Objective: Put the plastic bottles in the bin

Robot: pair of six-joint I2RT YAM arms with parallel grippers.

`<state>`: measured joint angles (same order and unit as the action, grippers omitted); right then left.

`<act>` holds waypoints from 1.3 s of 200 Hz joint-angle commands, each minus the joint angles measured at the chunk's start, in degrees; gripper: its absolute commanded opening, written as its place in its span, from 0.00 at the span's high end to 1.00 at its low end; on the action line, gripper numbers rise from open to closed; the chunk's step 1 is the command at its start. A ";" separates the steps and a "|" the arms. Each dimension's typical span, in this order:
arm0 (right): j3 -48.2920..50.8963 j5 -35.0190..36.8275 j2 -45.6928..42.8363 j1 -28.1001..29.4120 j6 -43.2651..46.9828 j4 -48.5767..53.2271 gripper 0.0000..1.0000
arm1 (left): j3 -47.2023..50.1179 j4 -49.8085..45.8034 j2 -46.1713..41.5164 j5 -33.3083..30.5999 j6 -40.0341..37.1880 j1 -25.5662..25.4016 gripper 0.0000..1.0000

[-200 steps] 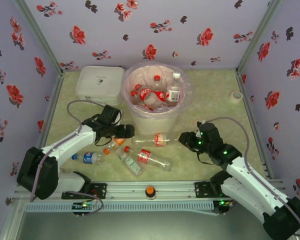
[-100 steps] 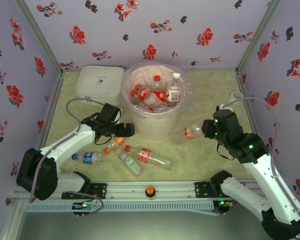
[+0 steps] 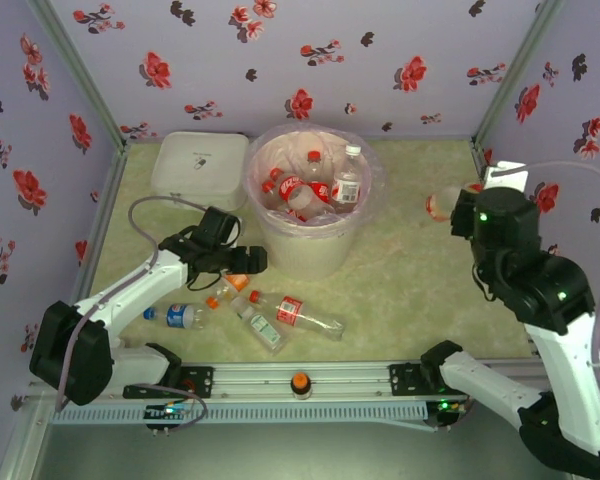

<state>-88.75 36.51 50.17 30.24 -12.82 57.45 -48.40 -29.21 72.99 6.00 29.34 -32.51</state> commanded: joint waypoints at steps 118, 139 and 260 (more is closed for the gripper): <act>-29.00 -19.46 21.01 0.75 7.55 -5.88 0.91 | 0.13 -1.46 -4.00 -2.13 -0.38 0.23 0.11; -19.02 -8.89 17.98 -2.74 2.96 -4.84 0.86 | -0.09 -0.89 -3.78 -2.17 -0.97 0.50 0.11; -1.00 -39.24 48.08 -30.42 -9.63 -24.80 0.03 | 4.10 -2.33 -10.43 -3.00 -0.69 3.28 0.09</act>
<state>-86.76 2.04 89.62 0.23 -21.52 38.30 -45.21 -29.74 64.55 4.47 28.51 -30.17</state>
